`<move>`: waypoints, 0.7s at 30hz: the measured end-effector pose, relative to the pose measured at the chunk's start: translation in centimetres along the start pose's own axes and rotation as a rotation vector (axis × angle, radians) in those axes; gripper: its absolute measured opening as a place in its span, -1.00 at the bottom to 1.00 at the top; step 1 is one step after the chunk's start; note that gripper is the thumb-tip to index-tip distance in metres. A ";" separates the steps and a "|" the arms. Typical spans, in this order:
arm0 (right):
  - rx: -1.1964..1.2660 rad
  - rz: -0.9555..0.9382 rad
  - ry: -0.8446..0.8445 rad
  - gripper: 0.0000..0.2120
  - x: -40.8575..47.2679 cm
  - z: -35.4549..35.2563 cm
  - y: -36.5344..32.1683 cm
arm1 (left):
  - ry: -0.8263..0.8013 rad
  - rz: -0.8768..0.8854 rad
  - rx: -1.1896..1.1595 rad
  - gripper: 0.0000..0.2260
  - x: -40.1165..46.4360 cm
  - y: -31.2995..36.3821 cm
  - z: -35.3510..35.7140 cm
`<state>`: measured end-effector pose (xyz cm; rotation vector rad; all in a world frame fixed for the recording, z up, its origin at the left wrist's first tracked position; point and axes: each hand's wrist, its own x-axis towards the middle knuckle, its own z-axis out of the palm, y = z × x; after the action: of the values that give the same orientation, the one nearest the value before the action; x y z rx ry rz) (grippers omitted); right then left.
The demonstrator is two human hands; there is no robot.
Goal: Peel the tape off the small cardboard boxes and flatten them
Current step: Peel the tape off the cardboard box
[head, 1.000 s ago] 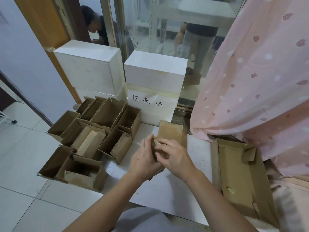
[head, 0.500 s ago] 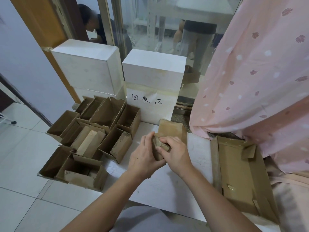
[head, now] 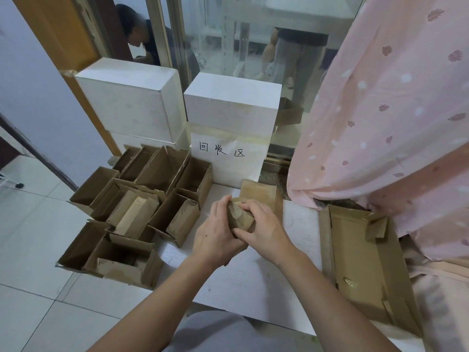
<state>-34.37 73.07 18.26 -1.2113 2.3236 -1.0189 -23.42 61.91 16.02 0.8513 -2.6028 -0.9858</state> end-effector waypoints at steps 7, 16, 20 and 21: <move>-0.103 0.050 0.113 -0.66 0.0 0.0 -0.2 | 0.037 0.007 0.001 -0.07 0.0 0.6 -0.2; -0.170 -0.038 0.174 -0.80 0.2 -0.3 0.4 | 0.031 0.011 -0.007 -0.06 -0.4 0.9 -0.2; 0.018 0.014 0.002 -0.80 0.2 -1.2 0.3 | 0.041 0.012 -0.012 -0.08 -0.5 0.5 -0.5; 0.036 0.019 -0.030 -0.79 0.1 -1.2 0.3 | 0.039 0.014 -0.015 -0.09 -0.5 0.3 -0.5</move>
<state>-35.25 73.59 18.88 -1.1807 2.2802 -1.0245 -22.97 62.13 16.63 0.8395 -2.5614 -0.9743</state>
